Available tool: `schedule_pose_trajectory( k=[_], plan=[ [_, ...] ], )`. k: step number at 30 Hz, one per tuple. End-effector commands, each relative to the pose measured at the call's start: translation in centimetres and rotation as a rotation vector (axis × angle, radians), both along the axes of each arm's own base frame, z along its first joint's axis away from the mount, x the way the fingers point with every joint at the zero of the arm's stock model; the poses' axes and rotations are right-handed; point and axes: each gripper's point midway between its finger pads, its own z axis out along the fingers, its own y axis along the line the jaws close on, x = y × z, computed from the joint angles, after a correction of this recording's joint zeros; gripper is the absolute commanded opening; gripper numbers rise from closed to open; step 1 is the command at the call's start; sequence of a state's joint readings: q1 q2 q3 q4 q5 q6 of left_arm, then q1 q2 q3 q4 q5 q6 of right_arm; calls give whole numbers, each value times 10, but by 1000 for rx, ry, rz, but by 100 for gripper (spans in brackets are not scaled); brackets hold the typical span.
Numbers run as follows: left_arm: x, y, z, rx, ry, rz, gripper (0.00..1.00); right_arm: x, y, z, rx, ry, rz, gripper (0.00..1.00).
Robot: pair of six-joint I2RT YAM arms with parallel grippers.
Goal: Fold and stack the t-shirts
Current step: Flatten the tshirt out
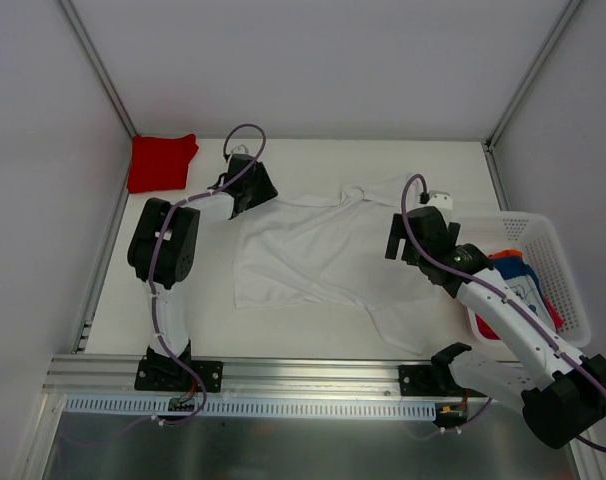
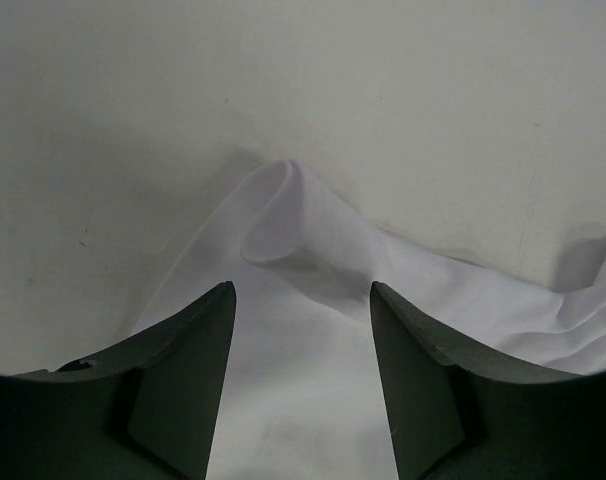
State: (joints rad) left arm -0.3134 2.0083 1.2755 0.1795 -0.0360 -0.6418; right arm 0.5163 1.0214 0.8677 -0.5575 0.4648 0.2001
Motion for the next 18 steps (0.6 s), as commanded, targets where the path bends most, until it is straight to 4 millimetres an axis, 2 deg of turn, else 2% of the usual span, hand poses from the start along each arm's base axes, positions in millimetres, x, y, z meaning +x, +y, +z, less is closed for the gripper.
schedule_pose_trajectory(
  k=[1,8,9,10,13,14,18],
  plan=[
    [18,-4,10,-20,-42,22,56,3,1,4,-5,-20,-7,95],
    [28,-2,4,-14,-42,46,51,3,5,10,-3,-36,7,95],
    [30,-3,4,-9,-48,48,47,3,6,11,-5,-37,8,95],
    [32,-1,5,-7,-52,54,36,3,6,10,-6,-36,9,95],
    [39,-1,6,-4,-60,60,19,2,8,8,-10,-31,13,95],
    [42,-1,8,-3,-64,64,8,1,8,8,-13,-30,12,95],
    [47,5,12,14,-74,82,0,1,10,5,-16,-24,18,95]
  ],
)
